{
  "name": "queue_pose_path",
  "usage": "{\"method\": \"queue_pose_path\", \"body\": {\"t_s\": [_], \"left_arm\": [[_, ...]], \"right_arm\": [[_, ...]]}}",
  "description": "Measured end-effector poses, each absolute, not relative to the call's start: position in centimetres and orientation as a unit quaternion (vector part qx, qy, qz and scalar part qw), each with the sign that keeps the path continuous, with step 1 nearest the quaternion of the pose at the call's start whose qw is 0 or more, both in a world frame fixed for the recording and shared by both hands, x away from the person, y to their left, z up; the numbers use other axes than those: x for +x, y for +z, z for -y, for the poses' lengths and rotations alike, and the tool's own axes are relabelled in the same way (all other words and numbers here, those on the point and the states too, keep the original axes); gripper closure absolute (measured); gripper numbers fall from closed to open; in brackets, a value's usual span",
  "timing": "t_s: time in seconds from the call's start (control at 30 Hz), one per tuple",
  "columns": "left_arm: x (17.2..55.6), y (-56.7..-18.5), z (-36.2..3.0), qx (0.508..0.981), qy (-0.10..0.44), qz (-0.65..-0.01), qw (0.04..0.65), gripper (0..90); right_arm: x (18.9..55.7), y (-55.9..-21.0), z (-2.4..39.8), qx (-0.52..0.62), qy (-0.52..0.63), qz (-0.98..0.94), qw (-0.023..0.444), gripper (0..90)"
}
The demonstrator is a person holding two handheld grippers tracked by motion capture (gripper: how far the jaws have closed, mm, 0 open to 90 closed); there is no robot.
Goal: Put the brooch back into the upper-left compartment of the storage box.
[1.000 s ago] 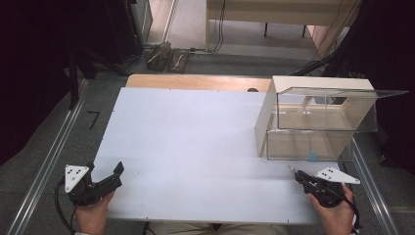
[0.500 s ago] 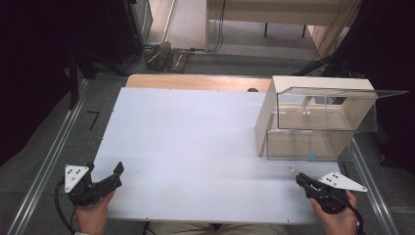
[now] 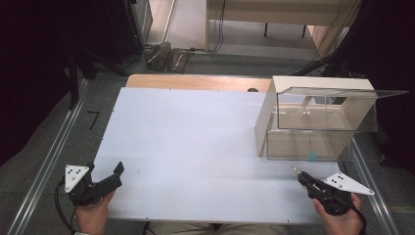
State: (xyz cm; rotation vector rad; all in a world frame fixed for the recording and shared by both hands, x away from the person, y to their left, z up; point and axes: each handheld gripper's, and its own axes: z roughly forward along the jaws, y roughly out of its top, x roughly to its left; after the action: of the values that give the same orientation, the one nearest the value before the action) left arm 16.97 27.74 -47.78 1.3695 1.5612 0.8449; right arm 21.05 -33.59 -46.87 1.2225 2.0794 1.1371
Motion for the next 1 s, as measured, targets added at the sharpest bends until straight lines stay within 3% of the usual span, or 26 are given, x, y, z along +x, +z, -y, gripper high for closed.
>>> {"method": "queue_pose_path", "body": {"t_s": [1.0], "left_arm": [[17.0,-47.8,-27.7,0.551,0.339,-0.627,0.433,3.6]], "right_arm": [[20.5,-45.4,33.8,0.439,0.45,-0.735,0.255,79.6]]}}
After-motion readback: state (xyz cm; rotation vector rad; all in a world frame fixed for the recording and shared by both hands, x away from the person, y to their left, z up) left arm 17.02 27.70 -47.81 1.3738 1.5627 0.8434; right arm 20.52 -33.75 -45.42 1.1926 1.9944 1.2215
